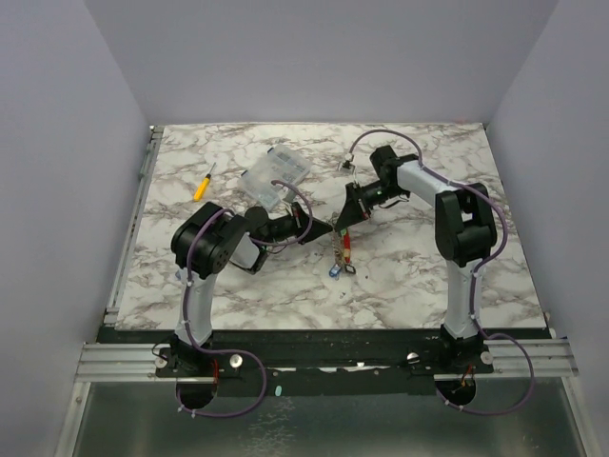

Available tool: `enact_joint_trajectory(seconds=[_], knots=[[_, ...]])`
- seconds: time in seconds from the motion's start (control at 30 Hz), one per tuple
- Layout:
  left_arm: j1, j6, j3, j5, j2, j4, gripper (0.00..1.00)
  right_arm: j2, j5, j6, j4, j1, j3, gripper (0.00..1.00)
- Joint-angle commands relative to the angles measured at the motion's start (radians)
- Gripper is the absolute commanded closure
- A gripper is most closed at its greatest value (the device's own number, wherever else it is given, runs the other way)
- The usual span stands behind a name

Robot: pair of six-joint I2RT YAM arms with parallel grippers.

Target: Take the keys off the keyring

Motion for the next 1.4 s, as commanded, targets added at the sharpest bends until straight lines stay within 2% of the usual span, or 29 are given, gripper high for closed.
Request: enact_joint_trajectory(seconds=[0.0, 0.2, 0.43, 0.6, 0.8, 0.93, 0.97, 1.03, 1.2, 1.27, 1.37], knots=[[-0.005, -0.113, 0.003, -0.004, 0.034, 0.309, 1.0, 0.004, -0.045, 0.009, 0.018, 0.015, 0.028, 0.99], [-0.005, -0.137, -0.042, -0.022, 0.023, 0.309, 1.0, 0.018, -0.015, 0.0, 0.002, 0.015, 0.02, 0.99], [0.025, -0.054, -0.155, 0.017, -0.033, 0.299, 1.0, 0.002, 0.014, -0.037, -0.025, 0.016, -0.044, 0.99], [0.034, 0.018, -0.19, 0.022, -0.062, 0.209, 0.98, 0.02, 0.01, -0.035, -0.019, 0.016, -0.067, 0.99], [0.041, 0.114, -0.209, 0.013, -0.122, 0.066, 0.61, 0.026, -0.01, -0.015, 0.017, 0.021, -0.101, 0.99], [0.045, 0.214, -0.217, 0.035, -0.188, -0.058, 0.55, 0.033, -0.018, -0.006, 0.047, 0.031, -0.138, 0.99], [0.049, 0.26, -0.215, 0.052, -0.213, -0.098, 0.55, 0.037, -0.019, -0.011, 0.047, 0.033, -0.144, 0.99], [0.052, 0.421, -0.187, 0.064, -0.283, -0.28, 0.53, 0.039, -0.024, -0.03, 0.04, 0.034, -0.154, 0.99], [0.037, 1.01, -0.071, 0.05, -0.439, -0.859, 0.49, 0.018, -0.022, -0.069, 0.01, 0.034, -0.154, 0.99], [0.032, 1.088, -0.034, 0.075, -0.447, -0.951, 0.48, 0.008, -0.023, -0.069, 0.004, 0.034, -0.145, 0.99], [-0.029, 1.226, 0.051, -0.013, -0.438, -1.142, 0.49, 0.007, -0.026, -0.094, -0.033, 0.034, -0.124, 0.99]])
